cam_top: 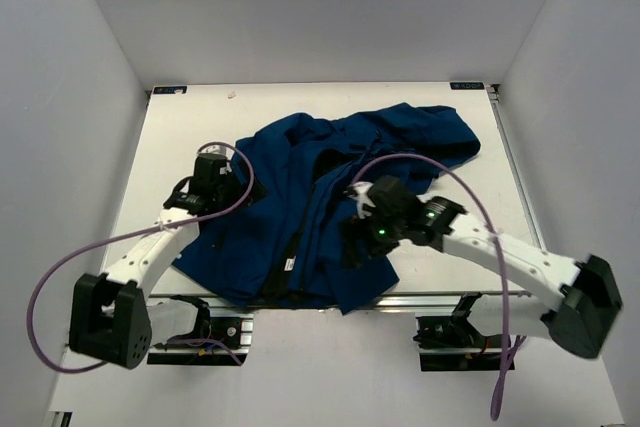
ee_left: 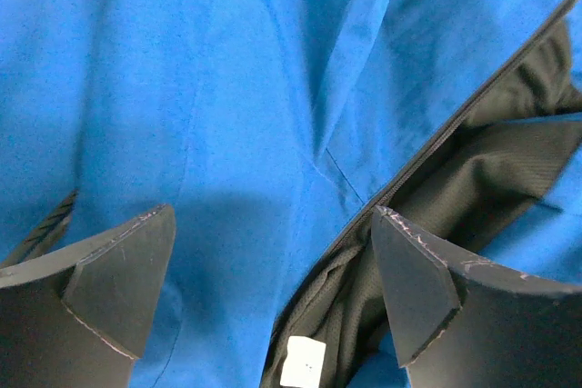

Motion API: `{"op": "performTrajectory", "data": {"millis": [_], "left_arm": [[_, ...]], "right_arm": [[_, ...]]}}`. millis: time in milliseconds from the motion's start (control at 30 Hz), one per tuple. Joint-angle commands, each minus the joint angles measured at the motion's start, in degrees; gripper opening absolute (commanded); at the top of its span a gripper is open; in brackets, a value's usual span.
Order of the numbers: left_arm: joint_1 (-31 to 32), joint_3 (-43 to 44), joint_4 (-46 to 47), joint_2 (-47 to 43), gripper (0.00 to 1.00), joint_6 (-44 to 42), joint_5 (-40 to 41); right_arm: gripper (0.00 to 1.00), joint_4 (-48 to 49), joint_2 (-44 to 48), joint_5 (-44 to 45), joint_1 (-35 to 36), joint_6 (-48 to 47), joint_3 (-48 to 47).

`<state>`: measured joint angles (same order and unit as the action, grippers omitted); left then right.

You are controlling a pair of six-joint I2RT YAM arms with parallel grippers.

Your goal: Zip up the jacket

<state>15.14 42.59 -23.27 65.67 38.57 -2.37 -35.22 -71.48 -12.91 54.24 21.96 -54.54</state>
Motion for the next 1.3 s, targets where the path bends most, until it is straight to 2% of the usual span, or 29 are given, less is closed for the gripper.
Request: {"op": "performTrajectory", "data": {"millis": [0,167,300,333,367,400,433,467,567,633,667,733,767,800,867,1000,1100,1133,1200,1233,1267], "left_arm": [[0.2,0.5,3.9,3.1,0.98,-0.7,-4.6],[0.2,0.7,7.3,8.3,0.98,-0.9,-6.5],[0.2,0.1,9.6,11.6,0.98,-0.9,-8.0],[0.2,0.0,10.2,12.2,0.98,-0.9,-7.9],[0.2,0.2,10.4,12.8,0.98,-1.0,-7.8],[0.2,0.5,10.7,14.0,0.98,-1.0,-7.6],[0.2,0.7,11.1,14.7,0.98,-1.0,-7.6],[0.2,0.9,11.4,15.4,0.98,-1.1,-7.6],[0.2,2.2,11.4,18.0,0.98,-1.4,-6.9],[0.2,3.0,11.6,19.9,0.98,-1.4,-6.7],[0.2,3.3,11.8,20.6,0.98,-1.4,-6.7],[0.2,4.3,12.1,22.7,0.98,-1.2,-6.4],[0.2,4.7,12.3,23.4,0.98,-1.2,-6.5],[0.2,5.0,12.5,24.1,0.98,-1.0,-6.6],[0.2,6.2,13.5,26.6,0.98,-0.6,-7.8],[0.2,8.4,12.3,29.3,0.98,-0.4,-10.1],[0.2,8.6,11.8,28.8,0.98,-0.6,-9.5],[0.2,8.5,11.5,28.5,0.98,-0.7,-9.3],[0.2,8.4,11.2,27.4,0.98,-1.2,-9.0],[0.2,8.6,10.6,27.1,0.98,-1.6,-9.0],[0.2,8.7,10.4,26.9,0.98,-1.9,-9.4]], "right_arm": [[0.89,-1.5,7.0,1.6,-4.6,2.8,6.4],[0.89,-2.7,9.4,6.5,-6.7,2.6,9.4],[0.89,2.1,4.2,6.5,-7.4,0.5,12.1],[0.85,3.2,2.9,6.9,-7.9,0.2,12.5],[0.59,4.9,1.6,7.2,-10.2,-0.2,12.9],[0.44,5.7,-0.7,7.2,-11.9,-0.4,13.0],[0.14,6.4,-1.5,6.4,-13.9,-0.5,13.0],[0.0,7.3,-2.2,5.2,-17.2,-1.5,12.7],[0.0,5.1,-1.0,10.6,-22.7,-1.0,10.4],[0.0,1.4,3.0,17.2,-25.9,-0.9,8.8],[0.0,-0.1,4.4,19.0,-29.8,-0.9,8.0],[0.0,-7.6,7.1,27.8,-34.0,-0.4,3.1],[0.0,-10.8,7.1,32.9,-38.5,0.5,0.9],[0.0,-13.6,6.9,41.2,-40.9,1.3,-3.3],[0.0,-19.3,6.0,45.8,-47.6,2.2,-6.7],[0.0,-25.3,3.1,55.2,-51.2,5.7,-9.7],[0.0,-32.9,-2.4,60.7,-52.6,11.9,-13.2],[0.09,-34.6,-3.9,61.3,-52.7,12.7,-16.7],[0.47,-36.2,-6.5,58.7,-52.7,12.0,-20.0],[0.7,-35.1,-6.3,56.2,-51.9,10.0,-21.5],[0.79,-30.7,-4.3,50.0,-50.9,7.6,-21.0]]}}
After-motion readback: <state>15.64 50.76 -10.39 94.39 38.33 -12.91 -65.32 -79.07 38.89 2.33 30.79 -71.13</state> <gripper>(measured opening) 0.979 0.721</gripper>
